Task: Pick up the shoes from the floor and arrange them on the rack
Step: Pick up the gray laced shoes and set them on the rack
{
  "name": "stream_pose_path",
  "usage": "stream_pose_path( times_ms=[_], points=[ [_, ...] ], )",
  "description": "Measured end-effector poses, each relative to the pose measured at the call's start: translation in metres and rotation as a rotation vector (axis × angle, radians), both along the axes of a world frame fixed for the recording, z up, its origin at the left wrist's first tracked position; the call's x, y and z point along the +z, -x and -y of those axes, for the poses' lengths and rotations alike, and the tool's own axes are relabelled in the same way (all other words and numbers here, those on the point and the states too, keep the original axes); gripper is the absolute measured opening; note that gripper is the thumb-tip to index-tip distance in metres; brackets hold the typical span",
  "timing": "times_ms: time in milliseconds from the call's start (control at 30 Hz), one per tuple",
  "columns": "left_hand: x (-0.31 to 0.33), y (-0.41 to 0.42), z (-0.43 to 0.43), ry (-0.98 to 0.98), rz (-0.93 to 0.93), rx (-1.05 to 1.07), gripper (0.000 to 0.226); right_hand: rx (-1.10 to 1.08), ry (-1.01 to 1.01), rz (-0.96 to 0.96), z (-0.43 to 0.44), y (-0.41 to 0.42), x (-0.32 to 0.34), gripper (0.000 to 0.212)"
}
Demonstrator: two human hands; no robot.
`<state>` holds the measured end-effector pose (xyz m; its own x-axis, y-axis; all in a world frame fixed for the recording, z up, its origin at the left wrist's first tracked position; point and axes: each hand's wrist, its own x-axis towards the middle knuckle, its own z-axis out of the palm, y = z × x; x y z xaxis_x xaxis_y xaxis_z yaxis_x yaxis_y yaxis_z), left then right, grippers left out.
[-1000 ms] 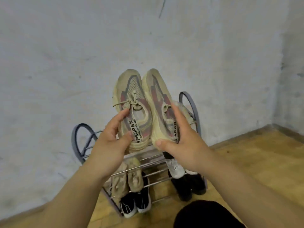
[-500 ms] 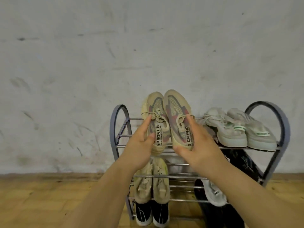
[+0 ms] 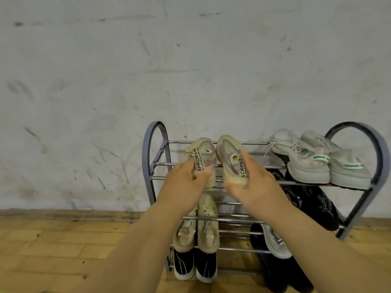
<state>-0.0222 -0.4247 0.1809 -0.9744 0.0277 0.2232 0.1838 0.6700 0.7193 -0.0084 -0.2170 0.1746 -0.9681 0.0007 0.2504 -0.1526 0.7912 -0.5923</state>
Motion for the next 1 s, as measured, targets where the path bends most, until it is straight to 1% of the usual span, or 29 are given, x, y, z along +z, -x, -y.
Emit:
stream_pose_path(
  times_ms=[67,100,133,167,233,300,400,500,600,700,767,900,1000],
  points=[
    [0.001,-0.006,-0.004,-0.046,-0.002,-0.044,0.077,0.006,-0.020,0.009,-0.001,-0.003,0.002,0.096],
    [0.002,-0.009,-0.008,-0.049,-0.006,-0.058,0.094,0.015,-0.020,0.015,-0.001,-0.005,0.003,0.094],
    [0.002,-0.012,-0.011,-0.030,-0.014,-0.071,0.103,0.025,-0.012,0.016,-0.002,-0.007,0.004,0.093],
    [0.002,-0.014,-0.013,0.003,-0.019,-0.079,0.107,0.034,0.002,0.017,-0.002,-0.008,0.004,0.092],
    [0.001,-0.016,-0.015,0.070,-0.014,-0.084,0.104,0.048,0.041,0.022,-0.003,-0.011,0.003,0.091],
    [0.000,-0.014,-0.016,0.097,-0.002,-0.085,0.091,0.055,0.054,0.033,-0.004,-0.013,0.002,0.090],
    [-0.003,-0.014,-0.017,0.083,-0.038,-0.063,0.072,0.068,0.080,0.039,-0.008,-0.017,-0.001,0.087],
    [-0.003,-0.019,-0.016,0.044,-0.053,-0.053,0.063,0.077,0.126,0.042,-0.011,-0.022,0.000,0.083],
    [0.005,-0.035,-0.008,0.055,-0.076,-0.075,0.061,0.103,0.239,0.057,-0.017,-0.034,0.009,0.074],
    [0.021,-0.066,0.007,0.140,-0.052,-0.073,0.067,0.173,0.299,0.060,-0.031,-0.057,0.017,0.071],
    [0.028,-0.092,0.018,0.201,-0.031,-0.073,0.069,0.235,0.275,0.069,-0.041,-0.078,0.020,0.070],
    [0.035,-0.148,0.034,0.256,-0.002,-0.084,0.067,0.321,0.173,0.117,-0.058,-0.125,0.027,0.067],
    [0.039,-0.184,0.041,0.251,0.016,-0.080,0.062,0.376,0.155,0.151,-0.073,-0.151,0.029,0.061]
  ],
)
